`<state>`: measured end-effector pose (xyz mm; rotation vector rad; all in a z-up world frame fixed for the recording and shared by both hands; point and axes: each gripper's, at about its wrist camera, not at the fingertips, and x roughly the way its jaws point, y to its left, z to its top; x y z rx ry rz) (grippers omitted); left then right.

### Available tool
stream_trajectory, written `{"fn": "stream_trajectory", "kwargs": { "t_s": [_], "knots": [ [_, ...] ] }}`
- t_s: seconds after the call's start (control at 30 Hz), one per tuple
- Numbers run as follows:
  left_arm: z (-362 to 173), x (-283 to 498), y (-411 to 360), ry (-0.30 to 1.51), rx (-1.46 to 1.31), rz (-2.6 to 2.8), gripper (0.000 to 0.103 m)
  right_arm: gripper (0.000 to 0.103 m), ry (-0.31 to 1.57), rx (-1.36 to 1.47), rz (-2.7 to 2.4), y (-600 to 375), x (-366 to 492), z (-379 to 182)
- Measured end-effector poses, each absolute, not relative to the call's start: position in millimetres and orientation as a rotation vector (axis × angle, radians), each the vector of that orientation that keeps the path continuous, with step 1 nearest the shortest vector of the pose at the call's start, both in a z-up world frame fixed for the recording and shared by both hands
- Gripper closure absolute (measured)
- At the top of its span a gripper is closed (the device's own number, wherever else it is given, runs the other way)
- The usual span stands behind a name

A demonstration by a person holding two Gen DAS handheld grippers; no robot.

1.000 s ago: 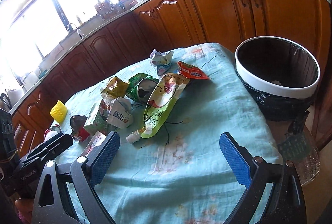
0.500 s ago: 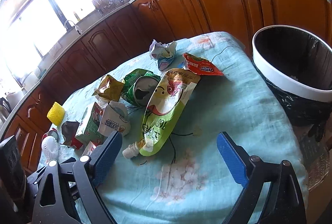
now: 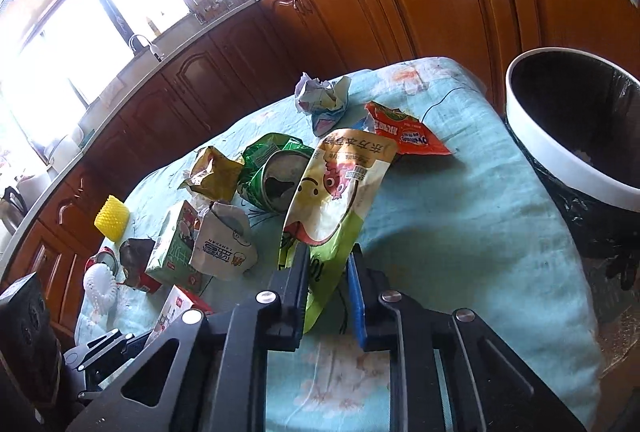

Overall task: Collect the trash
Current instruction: 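Grasp the white milk carton with the left tool while the right tool grasps the green spout pouch, then carry the milk carton and spout pouch in both tools over the trash bin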

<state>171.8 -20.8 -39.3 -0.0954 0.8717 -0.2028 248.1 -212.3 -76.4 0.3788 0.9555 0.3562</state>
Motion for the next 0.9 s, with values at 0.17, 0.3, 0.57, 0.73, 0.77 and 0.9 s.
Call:
{"fn": "stream_trajectory", "kwargs": {
  "t_s": [0.17,0.3,0.57,0.73,0.77,0.9],
  "knots": [
    [-33,178,-31,0.85,-0.102,-0.243,0.058,0.091,0.904,0.365,0.34,-229,227,-57],
    [-28,183,-42,0.841,-0.117,-0.277,0.058,0.095,0.876,0.377,0.323,-248,215,-45],
    [-19,193,-69,0.81,-0.098,-0.336,0.058,0.096,0.824,0.374,0.269,-279,197,-28],
    [-14,197,-82,0.794,-0.09,-0.355,0.058,0.096,0.811,0.412,0.259,-296,193,-25],
    [-13,197,-84,0.793,-0.09,-0.36,0.058,0.096,0.81,0.422,0.261,-299,193,-24],
    [-10,204,-95,0.784,-0.074,-0.37,0.058,0.097,0.797,0.428,0.25,-308,192,-22]
  ]
}}
